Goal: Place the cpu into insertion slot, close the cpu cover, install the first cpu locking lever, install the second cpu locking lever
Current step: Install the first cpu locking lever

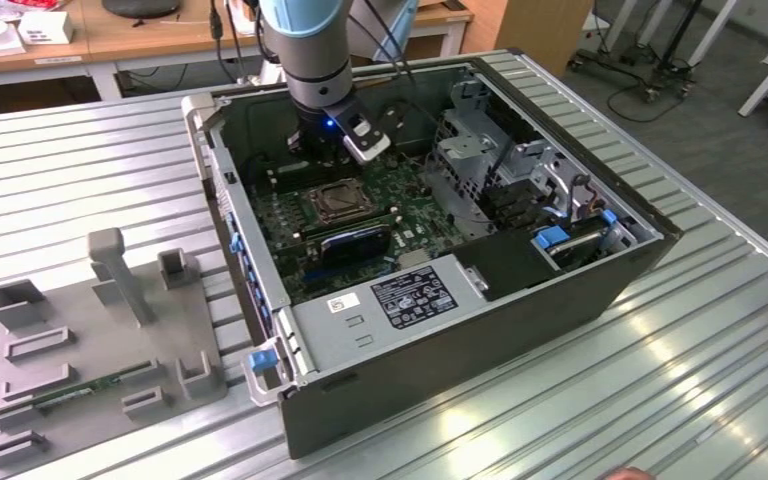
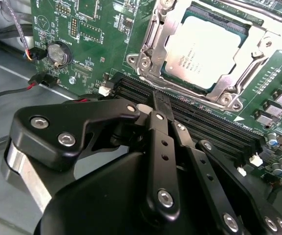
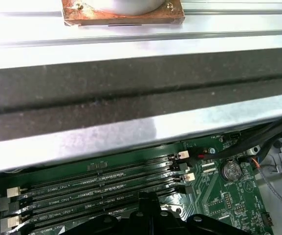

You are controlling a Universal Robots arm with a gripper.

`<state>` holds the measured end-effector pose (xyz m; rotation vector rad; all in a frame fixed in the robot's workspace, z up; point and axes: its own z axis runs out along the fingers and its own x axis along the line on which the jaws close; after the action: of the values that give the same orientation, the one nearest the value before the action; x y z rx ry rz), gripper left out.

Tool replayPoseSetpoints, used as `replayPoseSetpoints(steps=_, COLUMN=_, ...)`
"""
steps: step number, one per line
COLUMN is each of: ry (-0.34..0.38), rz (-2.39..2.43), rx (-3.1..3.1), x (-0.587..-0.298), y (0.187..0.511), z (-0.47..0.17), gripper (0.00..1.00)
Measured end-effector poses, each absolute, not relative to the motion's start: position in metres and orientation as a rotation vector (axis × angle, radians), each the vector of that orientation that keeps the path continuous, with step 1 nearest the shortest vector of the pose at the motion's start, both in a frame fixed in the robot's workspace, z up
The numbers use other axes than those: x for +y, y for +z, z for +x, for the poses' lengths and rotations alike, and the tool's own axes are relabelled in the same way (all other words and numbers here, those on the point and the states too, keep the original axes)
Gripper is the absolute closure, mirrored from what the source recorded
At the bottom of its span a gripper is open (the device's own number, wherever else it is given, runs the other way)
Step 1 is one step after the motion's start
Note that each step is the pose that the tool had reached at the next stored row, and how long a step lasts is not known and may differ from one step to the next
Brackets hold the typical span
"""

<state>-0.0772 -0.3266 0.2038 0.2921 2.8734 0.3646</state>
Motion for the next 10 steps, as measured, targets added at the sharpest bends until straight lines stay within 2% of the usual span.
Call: replayPoseSetpoints(steps=10, ry=0.349, rz=0.302, rx=2.913, x=-0.3267, y=0.2041, z=-0.0763, gripper=0.89)
